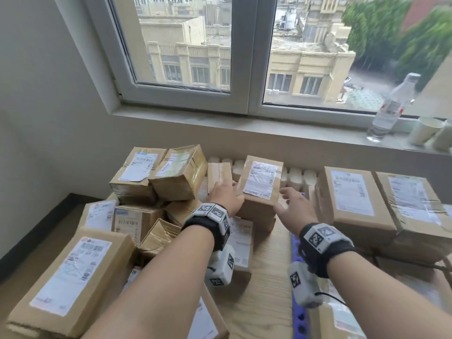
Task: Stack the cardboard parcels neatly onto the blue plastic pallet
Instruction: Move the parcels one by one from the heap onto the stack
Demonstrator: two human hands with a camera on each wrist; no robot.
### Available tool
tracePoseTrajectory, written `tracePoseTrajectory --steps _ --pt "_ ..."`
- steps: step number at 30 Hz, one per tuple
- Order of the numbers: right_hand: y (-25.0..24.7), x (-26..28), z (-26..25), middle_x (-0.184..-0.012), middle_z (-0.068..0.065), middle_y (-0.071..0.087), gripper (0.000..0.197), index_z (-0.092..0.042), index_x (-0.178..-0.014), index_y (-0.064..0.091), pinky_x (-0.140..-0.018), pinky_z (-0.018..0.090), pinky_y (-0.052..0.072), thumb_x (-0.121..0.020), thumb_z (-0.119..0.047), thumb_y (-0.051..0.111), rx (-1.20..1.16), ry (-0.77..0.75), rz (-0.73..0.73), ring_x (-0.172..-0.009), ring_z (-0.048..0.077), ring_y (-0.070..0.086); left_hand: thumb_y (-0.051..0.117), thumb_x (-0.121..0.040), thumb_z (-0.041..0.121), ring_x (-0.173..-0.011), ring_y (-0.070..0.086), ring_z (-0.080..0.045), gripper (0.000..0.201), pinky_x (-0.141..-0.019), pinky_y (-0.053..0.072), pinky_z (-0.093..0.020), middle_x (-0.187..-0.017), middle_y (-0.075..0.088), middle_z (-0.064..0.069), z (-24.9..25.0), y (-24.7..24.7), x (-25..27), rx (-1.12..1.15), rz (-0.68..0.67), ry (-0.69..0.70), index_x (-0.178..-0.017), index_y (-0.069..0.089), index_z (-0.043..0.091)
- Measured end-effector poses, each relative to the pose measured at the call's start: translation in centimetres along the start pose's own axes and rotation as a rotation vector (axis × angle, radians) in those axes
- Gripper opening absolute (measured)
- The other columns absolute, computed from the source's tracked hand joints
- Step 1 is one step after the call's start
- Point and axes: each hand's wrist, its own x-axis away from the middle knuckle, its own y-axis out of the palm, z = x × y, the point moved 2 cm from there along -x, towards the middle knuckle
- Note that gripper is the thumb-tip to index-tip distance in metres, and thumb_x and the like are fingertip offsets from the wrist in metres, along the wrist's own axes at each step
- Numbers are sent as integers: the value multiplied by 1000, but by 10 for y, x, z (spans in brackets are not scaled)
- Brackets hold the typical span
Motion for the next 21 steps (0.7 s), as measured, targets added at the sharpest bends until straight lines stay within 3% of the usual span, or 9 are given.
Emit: tracePoseTrajectory --steps 9,16,21 --pt "11 -22 19 -142 3 52 60 -18 -148 36 -105 39 42 -94 -37 53 10 211 -97 -125 22 52 59 -89 32 -130 46 -26 68 -106 39 -38 -146 44 -6 2 22 -42 220 -106 -45 -149 29 16" --pt "26 -27 30 -153 4 40 66 -13 -153 28 -109 35 32 -97 -42 48 -120 294 -187 -138 21 40 54 -89 35 -124 51 -27 63 -102 41 -35 -141 50 -5 3 38 -52 298 -159 -61 -145 33 18" --pt "27 -27 36 -147 3 46 69 -17 -152 29 -106 46 43 -94 -43 54 -259 320 -189 -129 22 49 50 -88 42 -124 50 -29 68 -103 40 -38 -141 50 -5 1 42 -53 351 -206 -116 -148 29 19"
